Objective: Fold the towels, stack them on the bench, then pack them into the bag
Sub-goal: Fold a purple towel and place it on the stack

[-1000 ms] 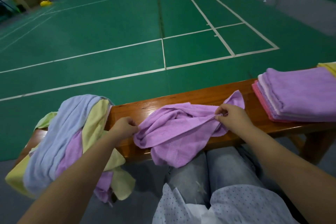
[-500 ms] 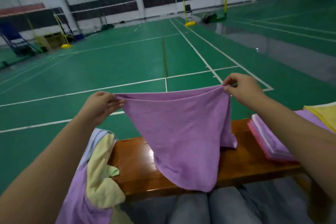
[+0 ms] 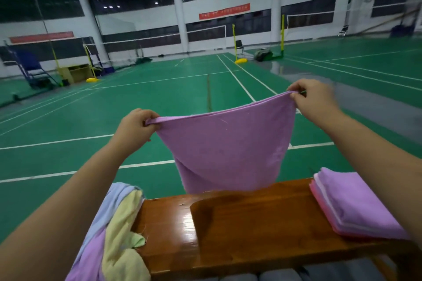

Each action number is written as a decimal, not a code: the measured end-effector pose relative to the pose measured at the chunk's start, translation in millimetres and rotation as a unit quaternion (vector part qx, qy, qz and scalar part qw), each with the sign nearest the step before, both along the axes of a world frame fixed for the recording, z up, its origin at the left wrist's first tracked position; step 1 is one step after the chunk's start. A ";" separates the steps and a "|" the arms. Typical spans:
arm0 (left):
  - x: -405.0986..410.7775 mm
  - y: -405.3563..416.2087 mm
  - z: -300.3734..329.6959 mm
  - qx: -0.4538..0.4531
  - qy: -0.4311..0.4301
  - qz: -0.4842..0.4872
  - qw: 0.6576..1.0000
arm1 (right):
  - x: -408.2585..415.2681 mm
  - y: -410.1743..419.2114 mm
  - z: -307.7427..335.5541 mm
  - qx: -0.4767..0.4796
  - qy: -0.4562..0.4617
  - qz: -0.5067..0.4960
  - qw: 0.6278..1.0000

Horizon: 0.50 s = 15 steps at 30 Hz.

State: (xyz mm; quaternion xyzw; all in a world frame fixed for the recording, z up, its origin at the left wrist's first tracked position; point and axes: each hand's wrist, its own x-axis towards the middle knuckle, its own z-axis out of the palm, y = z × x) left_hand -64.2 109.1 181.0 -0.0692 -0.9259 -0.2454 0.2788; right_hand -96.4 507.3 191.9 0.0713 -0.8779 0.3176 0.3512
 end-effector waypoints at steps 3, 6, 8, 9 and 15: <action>0.4 -4.8 -1.5 -0.123 -0.021 -0.008 0.992 | 1.2 4.4 -1.6 -0.002 -0.002 -0.002 1.000; 4.0 0.9 -0.6 -0.177 -0.065 -0.032 0.982 | 1.5 6.6 0.1 -0.008 -0.001 -0.005 1.000; 6.9 5.7 1.7 -0.172 -0.134 -0.038 0.975 | 2.6 7.8 2.6 -0.011 0.003 -0.008 1.000; 8.9 5.6 2.0 -0.126 -0.184 -0.058 0.973 | 3.0 8.2 3.8 -0.014 0.003 -0.010 1.000; 18.0 4.0 -15.1 0.267 -0.261 -0.186 0.909 | 4.9 8.7 1.6 -0.037 -0.018 -0.009 0.999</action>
